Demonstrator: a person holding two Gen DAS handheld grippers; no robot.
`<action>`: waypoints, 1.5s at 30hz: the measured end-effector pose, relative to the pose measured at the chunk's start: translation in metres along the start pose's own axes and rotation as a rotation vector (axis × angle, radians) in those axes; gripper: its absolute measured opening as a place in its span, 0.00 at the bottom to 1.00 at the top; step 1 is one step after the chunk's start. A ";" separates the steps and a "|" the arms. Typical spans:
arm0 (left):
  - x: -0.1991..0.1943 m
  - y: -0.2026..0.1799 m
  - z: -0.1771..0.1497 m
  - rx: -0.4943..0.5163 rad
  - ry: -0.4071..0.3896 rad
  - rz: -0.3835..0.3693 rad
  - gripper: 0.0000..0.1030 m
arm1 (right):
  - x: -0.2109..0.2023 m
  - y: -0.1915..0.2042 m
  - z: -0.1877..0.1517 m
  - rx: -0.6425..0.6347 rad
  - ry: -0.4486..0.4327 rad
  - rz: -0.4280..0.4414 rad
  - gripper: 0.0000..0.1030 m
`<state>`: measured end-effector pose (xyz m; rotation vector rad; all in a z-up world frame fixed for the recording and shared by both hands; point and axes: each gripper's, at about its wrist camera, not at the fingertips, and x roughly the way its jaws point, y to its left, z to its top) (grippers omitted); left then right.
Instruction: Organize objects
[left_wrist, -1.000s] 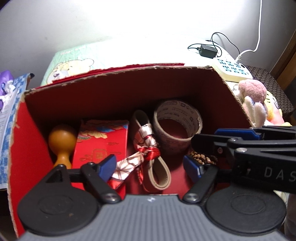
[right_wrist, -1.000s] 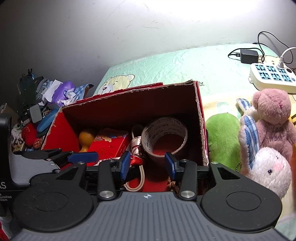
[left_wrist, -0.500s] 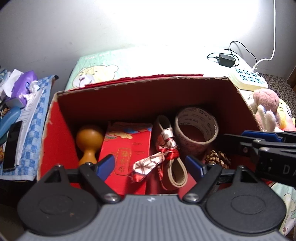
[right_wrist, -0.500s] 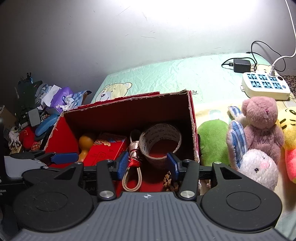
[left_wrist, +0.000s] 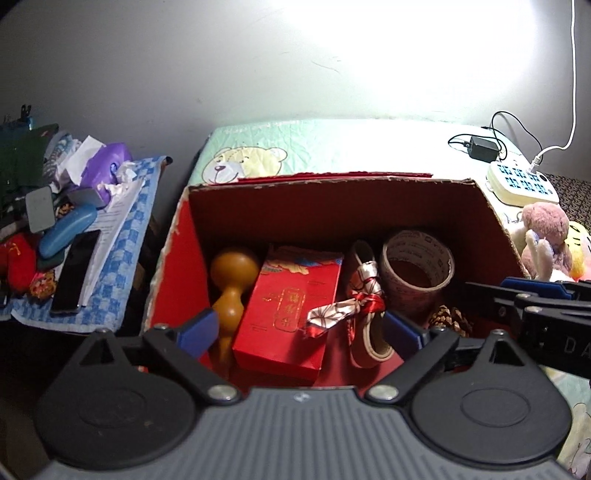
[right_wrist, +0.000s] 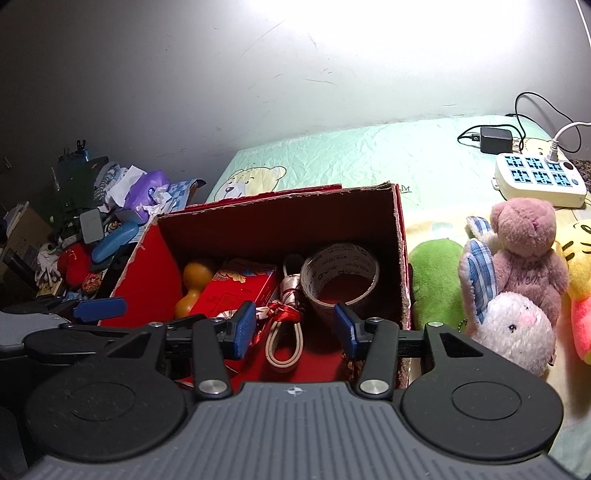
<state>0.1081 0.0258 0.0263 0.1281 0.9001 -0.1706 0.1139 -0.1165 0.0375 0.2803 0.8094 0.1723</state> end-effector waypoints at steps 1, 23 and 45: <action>-0.002 0.000 -0.002 -0.008 0.003 0.006 0.93 | -0.002 0.001 -0.001 -0.005 0.000 0.009 0.48; -0.032 -0.029 -0.055 -0.096 0.088 0.144 0.97 | -0.034 -0.007 -0.038 -0.102 0.059 0.127 0.52; -0.048 -0.036 -0.048 -0.071 0.070 0.179 0.97 | -0.049 -0.009 -0.026 -0.058 0.037 0.157 0.52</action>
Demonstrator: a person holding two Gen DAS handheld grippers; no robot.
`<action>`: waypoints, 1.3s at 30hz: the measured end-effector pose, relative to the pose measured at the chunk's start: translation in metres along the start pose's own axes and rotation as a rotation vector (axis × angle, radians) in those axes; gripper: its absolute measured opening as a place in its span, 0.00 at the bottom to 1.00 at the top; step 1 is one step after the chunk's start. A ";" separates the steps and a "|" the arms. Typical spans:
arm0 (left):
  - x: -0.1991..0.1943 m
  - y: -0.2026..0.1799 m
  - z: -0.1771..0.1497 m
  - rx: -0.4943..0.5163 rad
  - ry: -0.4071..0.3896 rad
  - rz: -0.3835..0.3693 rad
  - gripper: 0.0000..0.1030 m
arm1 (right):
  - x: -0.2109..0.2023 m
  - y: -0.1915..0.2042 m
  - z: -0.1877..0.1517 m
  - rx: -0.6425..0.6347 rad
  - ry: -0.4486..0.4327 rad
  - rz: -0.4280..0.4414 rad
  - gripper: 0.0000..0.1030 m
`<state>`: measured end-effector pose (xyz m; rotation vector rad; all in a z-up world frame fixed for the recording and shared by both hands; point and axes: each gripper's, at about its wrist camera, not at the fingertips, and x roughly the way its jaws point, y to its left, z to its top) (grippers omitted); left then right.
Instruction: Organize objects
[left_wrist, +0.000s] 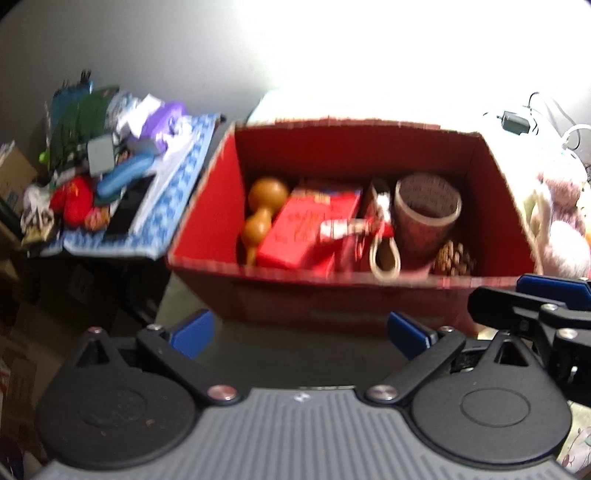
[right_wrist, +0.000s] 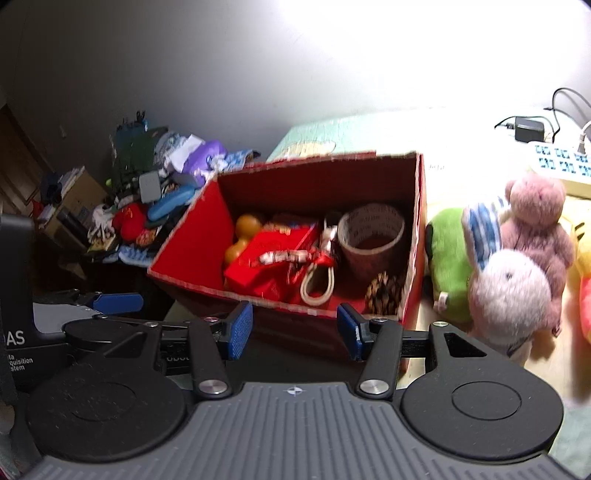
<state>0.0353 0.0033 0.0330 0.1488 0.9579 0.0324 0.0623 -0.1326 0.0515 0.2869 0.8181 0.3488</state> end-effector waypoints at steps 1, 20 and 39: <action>-0.001 0.002 0.006 0.005 -0.013 -0.003 0.97 | 0.000 0.000 0.000 0.000 0.000 0.000 0.53; 0.038 0.036 0.068 0.073 -0.042 -0.103 0.97 | 0.041 0.025 0.036 0.089 -0.085 -0.158 0.57; 0.083 0.042 0.081 0.098 -0.037 -0.168 0.94 | 0.079 0.014 0.045 0.137 -0.047 -0.259 0.57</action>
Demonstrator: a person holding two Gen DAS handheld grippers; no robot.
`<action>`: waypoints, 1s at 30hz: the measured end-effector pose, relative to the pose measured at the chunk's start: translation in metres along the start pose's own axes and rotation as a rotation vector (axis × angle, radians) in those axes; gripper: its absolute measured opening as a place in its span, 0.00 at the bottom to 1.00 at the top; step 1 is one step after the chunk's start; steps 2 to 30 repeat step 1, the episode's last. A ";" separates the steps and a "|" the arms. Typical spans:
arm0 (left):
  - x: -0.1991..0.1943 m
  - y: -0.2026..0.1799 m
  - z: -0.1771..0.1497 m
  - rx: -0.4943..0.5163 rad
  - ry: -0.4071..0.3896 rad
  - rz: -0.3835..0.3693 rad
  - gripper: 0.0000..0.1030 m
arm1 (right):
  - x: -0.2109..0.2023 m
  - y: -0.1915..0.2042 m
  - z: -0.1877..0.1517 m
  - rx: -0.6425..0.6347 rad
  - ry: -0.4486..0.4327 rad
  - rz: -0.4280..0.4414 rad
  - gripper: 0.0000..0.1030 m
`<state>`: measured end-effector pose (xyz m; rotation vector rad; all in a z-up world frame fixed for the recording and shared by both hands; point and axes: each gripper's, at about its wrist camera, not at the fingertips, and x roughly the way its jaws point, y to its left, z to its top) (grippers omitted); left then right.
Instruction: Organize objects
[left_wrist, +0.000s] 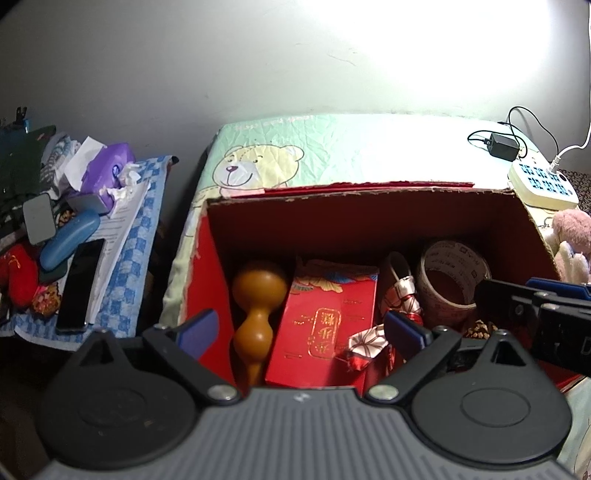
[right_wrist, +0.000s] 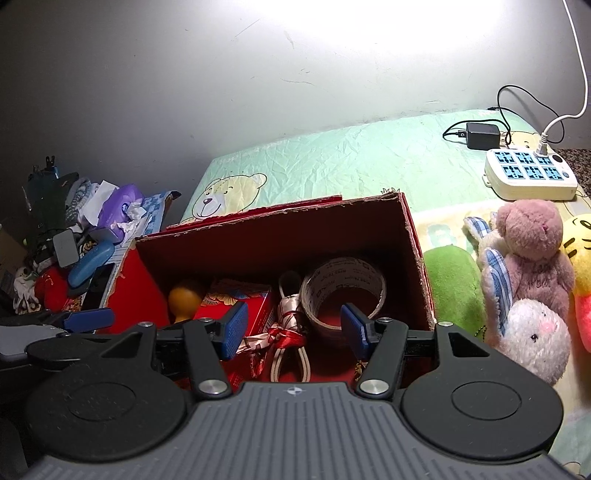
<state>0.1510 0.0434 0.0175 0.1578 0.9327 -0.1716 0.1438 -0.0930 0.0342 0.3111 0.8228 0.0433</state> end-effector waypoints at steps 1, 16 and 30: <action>0.002 -0.001 0.000 0.003 0.005 -0.003 0.94 | 0.001 0.000 0.000 0.003 0.002 -0.001 0.57; 0.002 -0.001 0.000 0.003 0.005 -0.003 0.94 | 0.001 0.000 0.000 0.003 0.002 -0.001 0.57; 0.002 -0.001 0.000 0.003 0.005 -0.003 0.94 | 0.001 0.000 0.000 0.003 0.002 -0.001 0.57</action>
